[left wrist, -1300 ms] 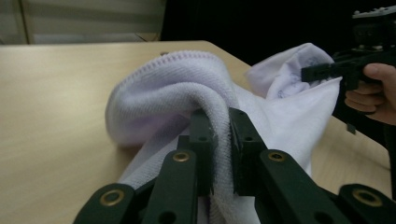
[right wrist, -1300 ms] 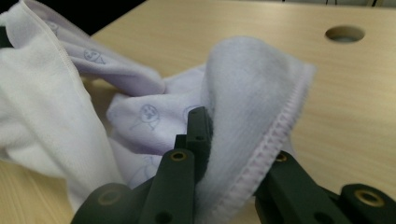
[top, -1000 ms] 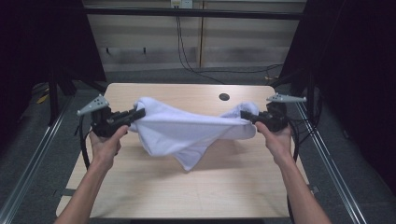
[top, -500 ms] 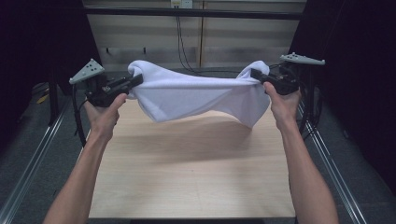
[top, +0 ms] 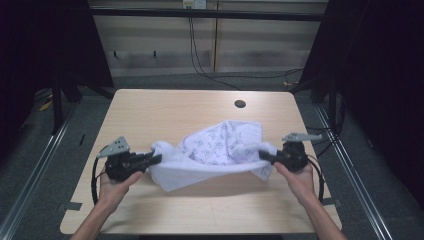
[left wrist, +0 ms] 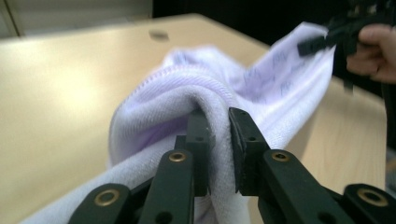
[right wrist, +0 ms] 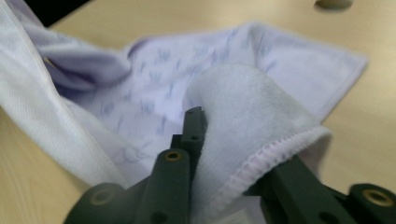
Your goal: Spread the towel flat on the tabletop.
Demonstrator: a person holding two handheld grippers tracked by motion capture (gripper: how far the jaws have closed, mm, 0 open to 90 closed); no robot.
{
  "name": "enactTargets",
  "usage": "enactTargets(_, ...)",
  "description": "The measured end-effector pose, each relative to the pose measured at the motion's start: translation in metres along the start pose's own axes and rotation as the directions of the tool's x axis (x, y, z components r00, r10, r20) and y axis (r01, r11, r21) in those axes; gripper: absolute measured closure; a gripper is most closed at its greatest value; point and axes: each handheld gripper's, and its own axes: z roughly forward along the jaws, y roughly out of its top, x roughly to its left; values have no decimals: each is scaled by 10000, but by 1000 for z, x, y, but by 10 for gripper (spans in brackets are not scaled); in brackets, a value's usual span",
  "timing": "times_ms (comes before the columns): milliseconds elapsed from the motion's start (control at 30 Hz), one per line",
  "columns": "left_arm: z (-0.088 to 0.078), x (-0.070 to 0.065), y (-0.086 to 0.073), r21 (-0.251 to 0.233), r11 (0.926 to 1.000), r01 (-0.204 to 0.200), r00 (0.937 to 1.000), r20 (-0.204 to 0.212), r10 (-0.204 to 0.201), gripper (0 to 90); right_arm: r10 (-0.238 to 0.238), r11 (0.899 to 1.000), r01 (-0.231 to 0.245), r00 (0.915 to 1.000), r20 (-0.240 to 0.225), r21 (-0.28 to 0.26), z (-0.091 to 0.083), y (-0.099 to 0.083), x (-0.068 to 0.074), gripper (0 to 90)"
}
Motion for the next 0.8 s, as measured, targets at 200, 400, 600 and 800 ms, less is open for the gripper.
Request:
enactTargets(200, -7, -5, -29, 219, 9984, 528, 9956, 765, -544, 757, 408, 9972, -396, 9990, -188, 634, -15, -44, 7, 557)
enactTargets(400, -15, -21, -42, 548, 9973, 481, 9915, 1180, -543, 720, 989, 9927, -968, 9948, -260, 723, -34, -66, 10, 426)
enactTargets(600, -22, -20, -47, 418, 9962, 765, 9902, 1141, -808, 647, 960, 9946, -963, 9953, 84, 381, -53, -79, 6, 386)
enactTargets(800, -25, -3, -41, -107, 9931, 1171, 9902, 778, -1160, 705, 916, 9958, -916, 9951, 371, -29, -59, -78, -4, 412)
